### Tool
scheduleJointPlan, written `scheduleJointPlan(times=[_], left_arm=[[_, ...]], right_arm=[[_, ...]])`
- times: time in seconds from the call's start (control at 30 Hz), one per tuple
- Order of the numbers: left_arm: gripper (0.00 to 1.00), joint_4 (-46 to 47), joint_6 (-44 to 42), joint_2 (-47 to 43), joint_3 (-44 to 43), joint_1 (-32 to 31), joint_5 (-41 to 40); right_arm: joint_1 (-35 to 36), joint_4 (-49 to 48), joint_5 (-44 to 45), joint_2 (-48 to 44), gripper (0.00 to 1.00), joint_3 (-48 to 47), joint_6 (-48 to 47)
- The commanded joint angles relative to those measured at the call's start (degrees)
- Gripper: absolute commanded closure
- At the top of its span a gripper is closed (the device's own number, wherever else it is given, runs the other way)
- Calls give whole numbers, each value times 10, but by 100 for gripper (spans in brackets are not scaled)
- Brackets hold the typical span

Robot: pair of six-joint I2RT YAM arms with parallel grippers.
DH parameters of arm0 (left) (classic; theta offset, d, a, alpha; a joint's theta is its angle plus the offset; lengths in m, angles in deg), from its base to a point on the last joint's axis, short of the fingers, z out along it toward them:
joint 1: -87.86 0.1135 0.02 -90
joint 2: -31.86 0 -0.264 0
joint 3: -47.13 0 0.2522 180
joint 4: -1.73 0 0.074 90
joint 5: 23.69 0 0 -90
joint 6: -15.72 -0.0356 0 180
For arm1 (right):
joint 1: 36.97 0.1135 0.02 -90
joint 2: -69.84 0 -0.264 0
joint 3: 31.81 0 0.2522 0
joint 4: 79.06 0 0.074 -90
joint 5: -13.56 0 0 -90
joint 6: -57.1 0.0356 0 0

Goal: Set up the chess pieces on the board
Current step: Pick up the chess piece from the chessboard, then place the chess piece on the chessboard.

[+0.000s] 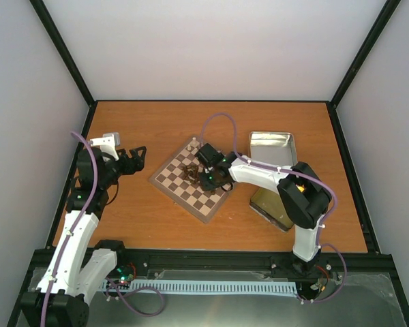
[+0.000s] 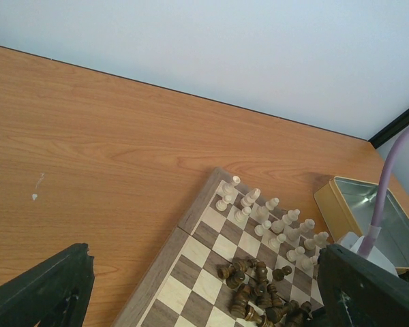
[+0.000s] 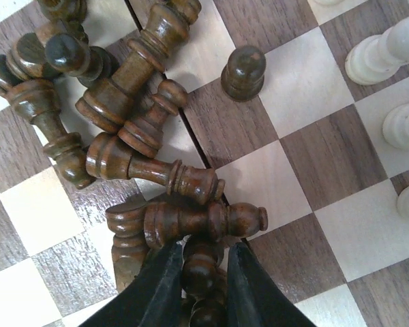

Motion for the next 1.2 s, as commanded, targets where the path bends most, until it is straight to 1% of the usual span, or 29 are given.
scheduleJointPlan(times=[0.0,0.13,0.2,0.43,0.67,0.8,0.9,1.17], left_arm=[[9,18,-16,-7,-1,-3,-3],[9,18,-17,-6,-1,-3,-3],[9,18,-17,-6,-1,-3,-2],[9,18,-17,-7,-1,-3,-3],[9,17,-17,-8,0,-3,-4],[9,17,-16,-8,0,-3,-4],[9,17,-16,-8,0,-3,-4],[9,15,-15,-9,-1,-3,-12]], right_arm=[[7,0,16,7,81,-17,-2],[7,-6,22,1,87,-14,-1],[7,-10,27,-9,88,-13,1],[7,-28,29,-53,89,-7,6],[7,-35,19,-67,89,-8,11],[7,-36,16,-58,89,-11,12],[8,-41,-10,-49,89,-17,9],[51,-29,-17,-2,89,-72,-10]])
